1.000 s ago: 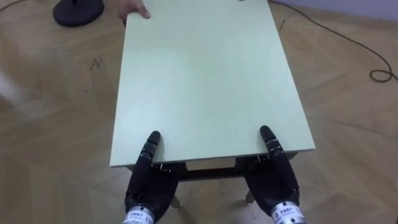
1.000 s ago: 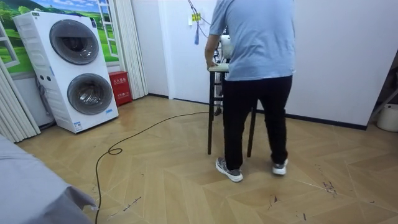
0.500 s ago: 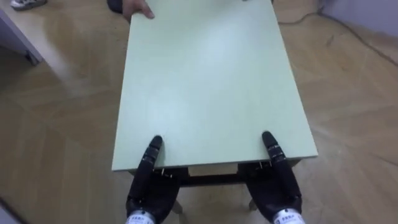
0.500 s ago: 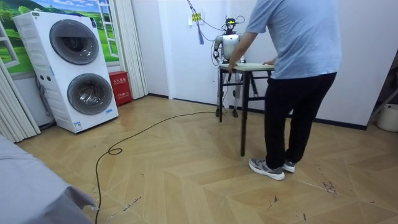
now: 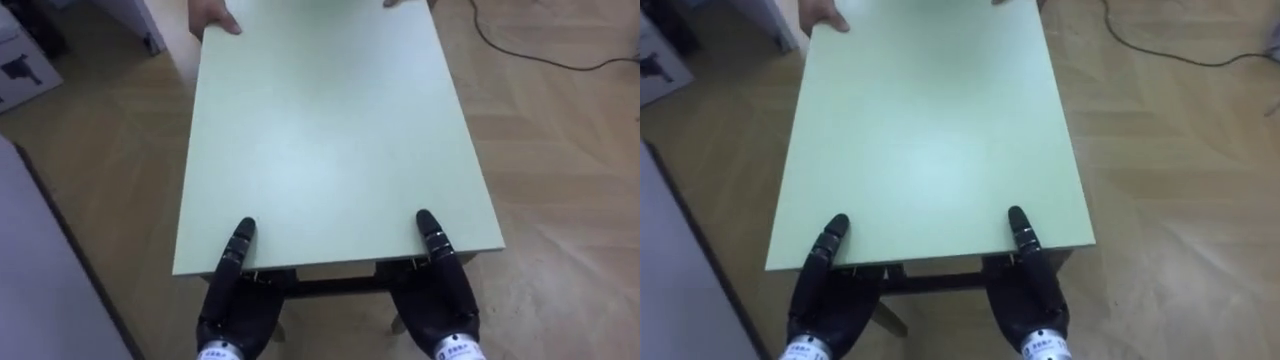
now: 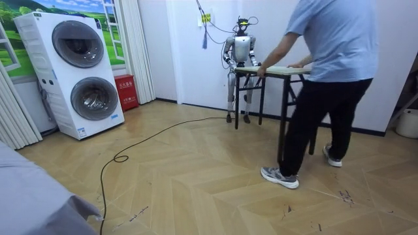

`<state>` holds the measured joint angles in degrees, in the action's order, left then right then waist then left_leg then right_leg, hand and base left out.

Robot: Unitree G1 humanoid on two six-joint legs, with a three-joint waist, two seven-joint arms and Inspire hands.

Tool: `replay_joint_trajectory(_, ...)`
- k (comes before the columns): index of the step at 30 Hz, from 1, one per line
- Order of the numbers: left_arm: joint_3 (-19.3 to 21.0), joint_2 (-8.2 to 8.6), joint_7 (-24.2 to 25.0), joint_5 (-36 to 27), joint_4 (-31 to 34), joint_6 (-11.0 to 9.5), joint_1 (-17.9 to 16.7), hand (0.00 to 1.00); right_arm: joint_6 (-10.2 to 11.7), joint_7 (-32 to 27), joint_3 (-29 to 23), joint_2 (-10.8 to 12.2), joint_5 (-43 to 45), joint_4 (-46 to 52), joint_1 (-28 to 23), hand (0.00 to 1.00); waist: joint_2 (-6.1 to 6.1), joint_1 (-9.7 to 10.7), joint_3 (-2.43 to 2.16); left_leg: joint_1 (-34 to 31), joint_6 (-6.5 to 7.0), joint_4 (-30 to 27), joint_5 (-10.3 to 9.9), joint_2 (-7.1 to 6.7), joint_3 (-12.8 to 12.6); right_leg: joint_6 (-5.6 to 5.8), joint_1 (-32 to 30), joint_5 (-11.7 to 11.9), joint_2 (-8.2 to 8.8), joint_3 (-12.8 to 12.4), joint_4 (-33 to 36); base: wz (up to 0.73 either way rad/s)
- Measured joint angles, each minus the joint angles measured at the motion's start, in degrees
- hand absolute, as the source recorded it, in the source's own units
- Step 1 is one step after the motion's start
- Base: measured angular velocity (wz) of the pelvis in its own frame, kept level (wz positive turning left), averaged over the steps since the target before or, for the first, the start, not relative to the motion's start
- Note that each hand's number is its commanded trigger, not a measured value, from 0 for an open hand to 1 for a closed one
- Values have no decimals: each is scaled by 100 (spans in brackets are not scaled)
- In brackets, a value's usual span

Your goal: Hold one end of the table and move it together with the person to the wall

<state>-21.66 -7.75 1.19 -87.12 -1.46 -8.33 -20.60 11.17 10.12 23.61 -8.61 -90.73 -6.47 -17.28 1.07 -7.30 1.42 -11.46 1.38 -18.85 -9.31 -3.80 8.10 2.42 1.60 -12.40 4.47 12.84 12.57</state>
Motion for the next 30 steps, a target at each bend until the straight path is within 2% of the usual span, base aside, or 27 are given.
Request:
replay_joint_trajectory(2, 13, 11, 36, 0, 12, -48, -24, 100, 1, 0, 28, -4, 1, 1, 39, 100, 5, -88, -5, -33, -7, -20, 6, -2, 41, 0, 52, 0, -16, 44, 0, 36)
replay_joint_trajectory(4, 23, 6, 48, 22, 70, -48, -52, 100, 6, 54, 42, 2, -1, 1, 46, 100, 19, -92, -15, -140, -21, -93, 28, -25, 149, 0, 67, 0, -31, 258, 5, 53)
replay_joint_trajectory(7, 13, -12, 57, 18, 84, -52, -47, 100, 15, 92, 38, -1, -4, -17, 44, 100, 33, 107, -18, -226, 20, -73, 187, -94, 125, -9, 190, -13, -36, 455, 23, 98)
replay_joint_trajectory(8, -6, -27, 55, 18, 83, -51, -42, 100, 18, 92, 19, 4, -6, -37, 44, 100, 39, 255, -17, -278, 63, -78, 242, -102, -9, -50, 258, -46, -45, 559, 38, 130)
replay_joint_trajectory(9, -28, -46, 55, 11, 80, -50, -41, 100, 17, 92, 6, 7, -4, -41, 43, 100, 35, 416, -15, -346, 123, -88, 296, -77, -299, -73, 267, -99, -46, 625, 52, 125)
replay_joint_trajectory(10, -21, -45, 55, 11, 77, -49, -40, 100, 11, 94, -11, 12, 2, -40, 43, 100, 35, 462, -14, -388, 162, -94, 323, -59, -485, -101, 283, -131, -47, 635, 55, 119)
replay_joint_trajectory(12, -5, -20, 49, 11, 70, -40, -1, 100, 5, 99, -54, 18, -2, -32, 45, 100, 52, 611, -13, -492, 313, -94, 424, 14, -1080, -104, 362, -253, -61, 589, 26, 104)
replay_joint_trajectory(13, -9, -23, 40, 11, 70, -37, 12, 100, 4, 99, -60, 16, -4, -30, 48, 100, 57, 601, -10, -503, 322, -81, 441, 14, -1102, -97, 363, -265, -71, 569, 20, 55)
replay_joint_trajectory(15, -4, 13, 19, -43, 67, -39, 8, 100, -62, 50, -59, -30, -1, -27, 102, 100, 117, 418, 14, -514, 300, -46, 494, -24, -1048, -99, 363, -273, -105, 581, 7, 19)
replay_joint_trajectory(16, -4, 22, 15, -56, 66, -39, 8, 100, -71, 34, -66, -42, 32, -27, 122, 100, 143, 411, 20, -527, 293, -33, 526, -52, -982, -100, 363, -272, -108, 644, 7, 37)
replay_joint_trajectory(18, 1, 78, -24, -73, 66, -69, 8, 100, -89, -72, -71, -49, 96, -15, 239, 100, 214, 400, 8, -546, 302, 180, 728, -142, -883, -101, 331, -272, -70, 920, -2, 49)
replay_joint_trajectory(21, 23, 158, -73, -105, 82, -206, 13, 100, -126, -206, -65, -74, 89, -14, 388, 100, 247, 387, -10, -558, 382, 335, 861, -172, -982, -101, 329, -272, -37, 1119, 14, 42)
replay_joint_trajectory(26, -92, 192, -95, -158, 94, -374, 13, 100, -119, -287, -41, -73, 108, -9, 480, 100, 240, 310, -13, -544, 490, 347, 861, -197, -910, -88, 229, -280, 41, 1024, 311, 21)
replay_joint_trajectory(28, -112, 207, -95, -158, 94, -421, 15, 100, -118, -313, -38, -72, 131, 3, 478, 100, 242, 252, -13, -521, 533, 346, 841, -195, -856, -24, 94, -349, 65, 782, 534, -2)
replay_joint_trajectory(29, -104, 209, -95, -158, 94, -436, 28, 100, -120, -323, -38, -66, 164, 6, 497, 100, 246, 207, -11, -524, 552, 347, 829, -206, -813, -31, -116, -455, 41, 413, 476, 0)
replay_joint_trajectory(30, -104, 206, -96, -174, 94, -450, 27, 100, -121, -340, -40, -30, 197, 7, 498, 100, 246, 212, -11, -518, 573, 342, 815, -241, -805, -33, -426, -442, 57, 240, 395, 11)
